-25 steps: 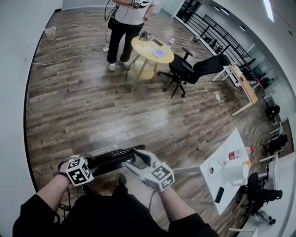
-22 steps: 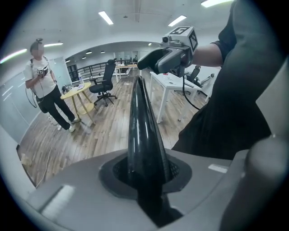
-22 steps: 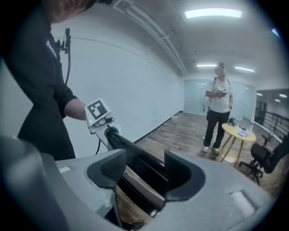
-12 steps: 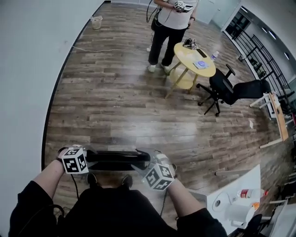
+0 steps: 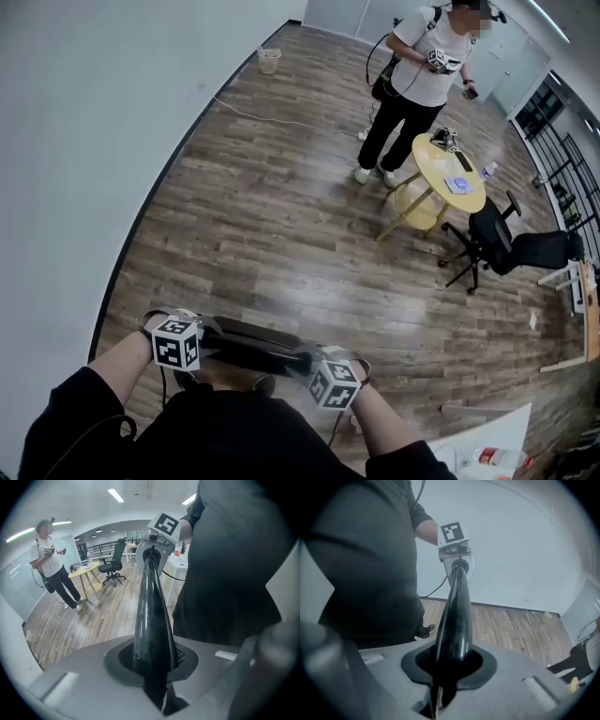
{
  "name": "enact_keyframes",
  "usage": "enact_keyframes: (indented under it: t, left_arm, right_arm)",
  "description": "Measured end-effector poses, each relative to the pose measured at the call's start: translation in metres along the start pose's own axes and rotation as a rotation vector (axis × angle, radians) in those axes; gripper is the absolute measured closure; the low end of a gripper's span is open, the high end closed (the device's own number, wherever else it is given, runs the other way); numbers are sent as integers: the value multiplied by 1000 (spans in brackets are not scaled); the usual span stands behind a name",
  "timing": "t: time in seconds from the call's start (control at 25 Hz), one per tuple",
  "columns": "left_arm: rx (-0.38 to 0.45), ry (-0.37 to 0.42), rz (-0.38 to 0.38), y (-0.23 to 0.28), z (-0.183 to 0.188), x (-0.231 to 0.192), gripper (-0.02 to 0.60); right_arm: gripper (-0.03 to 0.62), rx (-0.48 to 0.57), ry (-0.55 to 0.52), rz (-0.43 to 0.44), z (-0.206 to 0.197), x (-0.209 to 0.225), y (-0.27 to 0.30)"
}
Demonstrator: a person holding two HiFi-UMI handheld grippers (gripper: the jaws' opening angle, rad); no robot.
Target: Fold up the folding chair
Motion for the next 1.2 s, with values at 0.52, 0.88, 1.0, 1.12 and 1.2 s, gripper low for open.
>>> enact_keyframes:
  t: [0.52, 0.88, 1.0, 1.12, 1.2]
  left_arm:
    - [0, -9, 24, -17, 5, 3, 534]
    - [49, -145, 7, -36, -29, 43, 534]
    - [67, -206, 27, -43, -50, 62, 532]
    - [73, -254, 52, -54, -73, 78, 531]
    - [78, -279, 70, -63, -91, 88, 529]
  right_arm:
    - [536, -14, 17, 78, 10, 20, -5]
    - [533, -7, -86, 255, 57, 20, 12]
    - [531, 1, -144, 304, 80, 17, 27]
    - [531, 10, -192, 334, 106, 14, 44]
    - [531, 13, -220, 346, 127, 12, 56]
Point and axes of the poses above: the fingertips, and each gripper's own axes: y forward along the fingers, x to its right, z out of its top, the point moved 8 cm from there along -y, backward along the fingers, and after that the axes turned 15 degrees about -z, right-handed, at the moved point
